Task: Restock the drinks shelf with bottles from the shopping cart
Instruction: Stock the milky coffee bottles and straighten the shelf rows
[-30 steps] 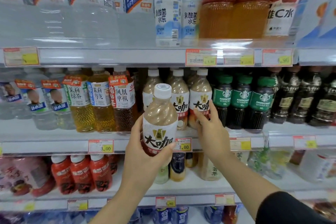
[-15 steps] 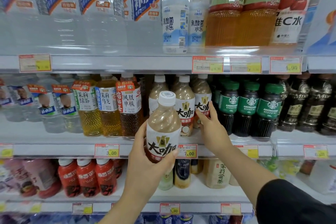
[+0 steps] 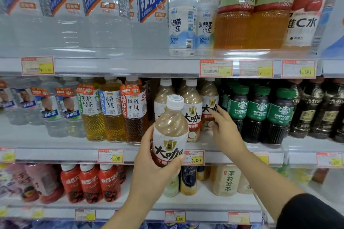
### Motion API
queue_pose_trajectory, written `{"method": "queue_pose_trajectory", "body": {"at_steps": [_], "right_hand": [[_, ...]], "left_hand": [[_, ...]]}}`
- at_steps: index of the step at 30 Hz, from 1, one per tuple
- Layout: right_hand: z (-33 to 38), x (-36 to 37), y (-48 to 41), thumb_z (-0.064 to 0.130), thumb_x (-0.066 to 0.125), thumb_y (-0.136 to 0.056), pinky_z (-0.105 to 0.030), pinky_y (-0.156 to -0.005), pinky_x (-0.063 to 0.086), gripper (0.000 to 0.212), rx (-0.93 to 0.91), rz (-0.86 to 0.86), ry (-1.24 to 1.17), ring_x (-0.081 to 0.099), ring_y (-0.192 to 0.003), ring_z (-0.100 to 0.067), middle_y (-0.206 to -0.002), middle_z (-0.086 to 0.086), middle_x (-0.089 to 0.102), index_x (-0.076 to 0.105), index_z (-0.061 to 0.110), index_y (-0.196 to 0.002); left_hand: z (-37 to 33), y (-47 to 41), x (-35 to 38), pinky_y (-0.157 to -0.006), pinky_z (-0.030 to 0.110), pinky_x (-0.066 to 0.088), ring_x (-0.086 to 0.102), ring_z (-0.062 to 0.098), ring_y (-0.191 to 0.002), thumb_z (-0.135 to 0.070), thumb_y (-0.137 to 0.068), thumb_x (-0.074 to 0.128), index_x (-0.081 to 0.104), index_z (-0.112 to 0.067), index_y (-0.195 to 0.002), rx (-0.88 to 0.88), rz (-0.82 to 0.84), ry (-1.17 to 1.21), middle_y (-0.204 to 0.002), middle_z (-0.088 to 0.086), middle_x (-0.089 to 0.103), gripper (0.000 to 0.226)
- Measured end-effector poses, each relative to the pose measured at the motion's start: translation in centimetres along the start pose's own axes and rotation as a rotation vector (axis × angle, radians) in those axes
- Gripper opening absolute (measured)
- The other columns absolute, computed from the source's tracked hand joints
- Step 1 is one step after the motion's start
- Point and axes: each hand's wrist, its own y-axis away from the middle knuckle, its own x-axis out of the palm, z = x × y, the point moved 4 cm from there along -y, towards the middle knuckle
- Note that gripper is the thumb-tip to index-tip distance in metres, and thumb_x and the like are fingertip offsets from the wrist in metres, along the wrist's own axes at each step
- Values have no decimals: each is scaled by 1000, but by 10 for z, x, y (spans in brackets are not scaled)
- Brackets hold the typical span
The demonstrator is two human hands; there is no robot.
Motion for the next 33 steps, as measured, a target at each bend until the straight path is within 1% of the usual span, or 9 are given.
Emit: {"method": "queue_pose_trajectory", "body": {"at_steps": [2, 6, 9, 15, 20, 24, 27, 30, 33], "right_hand": [[10, -19, 23, 8, 48, -94, -20, -101, 41, 38, 17, -66, -276, 53, -117, -7, -127, 4, 56, 51, 20, -131], [32, -37, 62, 38, 63, -85, -30, -91, 51, 36, 129, 202, -734, 60, -109, -3, -113, 13, 66, 53, 37, -120], [47, -48, 67, 53, 68, -69, -30, -92, 49, 62, 101, 284, -672, 58, -110, 1, -118, 20, 62, 48, 38, -126], [51, -74, 65, 21, 84, -63, -10, -71, 50, 53, 89, 1, -587, 64, -87, 5, -95, 19, 69, 58, 30, -108], [41, -79, 53, 24, 83, -64, -7, -77, 47, 60, 40, -142, -561, 61, -94, 6, -103, 15, 67, 54, 25, -117], [30, -69, 39, 26, 82, -67, -6, -80, 45, 66, 63, -175, -510, 57, -98, 10, -111, 18, 61, 47, 28, -123], [27, -60, 27, 23, 81, -69, 1, -74, 41, 67, 83, -180, -509, 54, -95, 15, -109, 22, 55, 39, 35, -119], [25, -51, 15, 21, 80, -70, 2, -71, 41, 67, 83, -155, -484, 53, -94, 11, -106, 20, 53, 35, 33, -118], [22, -41, 4, 25, 77, -72, -3, -76, 38, 65, 69, -139, -387, 52, -100, 2, -114, 10, 50, 39, 26, -125]], "left_hand": [[0, -1, 6, -77, 3, 44, 55, -13, -103, -10, -67, 80, 40, -54, -117, -9, 18, 8, -111, -39, 55, 78], [-1, -6, 30, -80, 5, 45, 55, -12, -106, -8, -67, 81, 41, -50, -121, 4, 76, 27, -115, -35, 55, 79], [-5, -9, 53, -87, 19, 50, 56, -5, -109, -12, -66, 82, 43, -51, -123, 27, 126, 13, -118, -27, 58, 80], [-18, -18, 88, -96, 30, 47, 48, -5, -119, -32, -64, 82, 35, -55, -126, 103, 168, -74, -126, -29, 49, 81], [-17, -32, 67, -99, 9, 27, 31, -16, -121, -51, -76, 63, 29, -51, -131, 227, 191, -361, -130, -33, 32, 65], [7, -45, 30, -104, 30, 33, 31, 7, -125, -38, -83, 62, 36, -31, -137, 195, -28, -522, -136, -10, 33, 60], [14, -53, 25, -104, 47, 39, 26, 23, -131, -37, -83, 63, 34, -28, -140, 213, -29, -694, -141, -11, 18, 65], [16, -61, 28, -104, 49, 39, 11, 24, -135, -35, -81, 66, 36, -27, -140, 273, -11, -827, -144, -4, 10, 67], [18, -71, 31, -104, 54, 36, 18, 36, -136, -36, -78, 69, 37, -26, -138, 337, -26, -927, -145, 10, 18, 69]]}}
